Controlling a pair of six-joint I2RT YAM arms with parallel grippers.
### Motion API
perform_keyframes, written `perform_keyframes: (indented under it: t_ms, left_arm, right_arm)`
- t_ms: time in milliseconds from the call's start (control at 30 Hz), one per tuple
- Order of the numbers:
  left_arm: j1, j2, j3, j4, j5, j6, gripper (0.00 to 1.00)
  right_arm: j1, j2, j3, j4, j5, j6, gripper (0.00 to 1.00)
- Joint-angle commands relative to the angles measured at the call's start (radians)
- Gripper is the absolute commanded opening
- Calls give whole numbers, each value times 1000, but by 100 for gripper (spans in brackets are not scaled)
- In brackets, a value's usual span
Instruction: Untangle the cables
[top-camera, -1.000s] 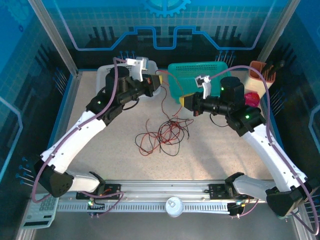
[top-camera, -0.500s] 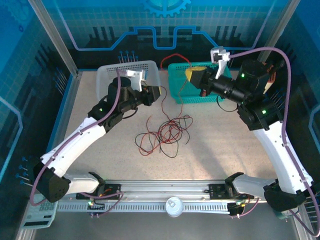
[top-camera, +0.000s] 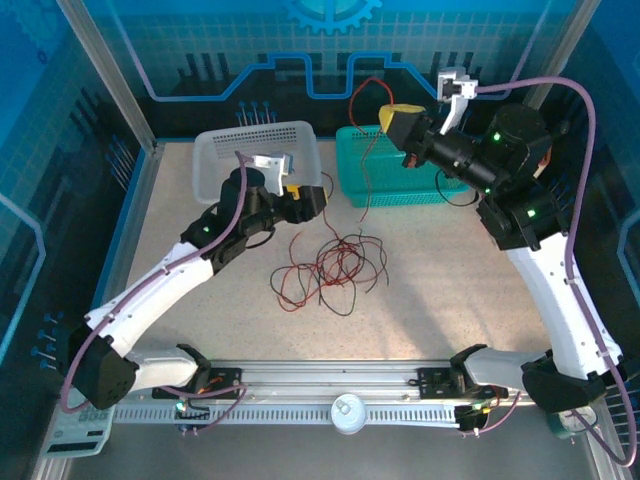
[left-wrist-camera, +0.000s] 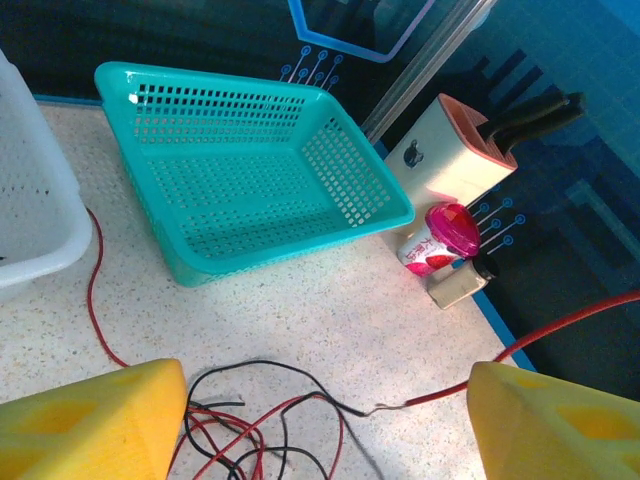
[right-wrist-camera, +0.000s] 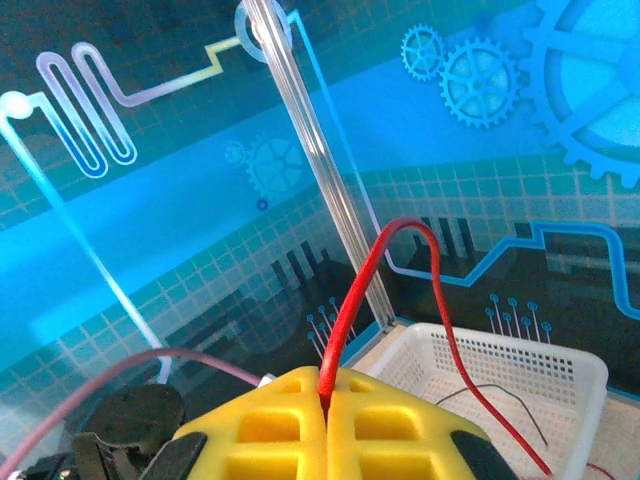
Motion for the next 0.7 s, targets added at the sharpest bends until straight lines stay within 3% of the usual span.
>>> perform_keyframes:
  t_ms: [0, 667]
  left_arm:
    - [-1, -13, -32, 53, 32, 10, 77]
    - [-47, 61, -185, 277, 160, 94, 86]
  right_arm:
    - [-13, 12, 82, 52, 23, 4, 0]
    - [-13, 113, 285, 96, 15, 77, 0]
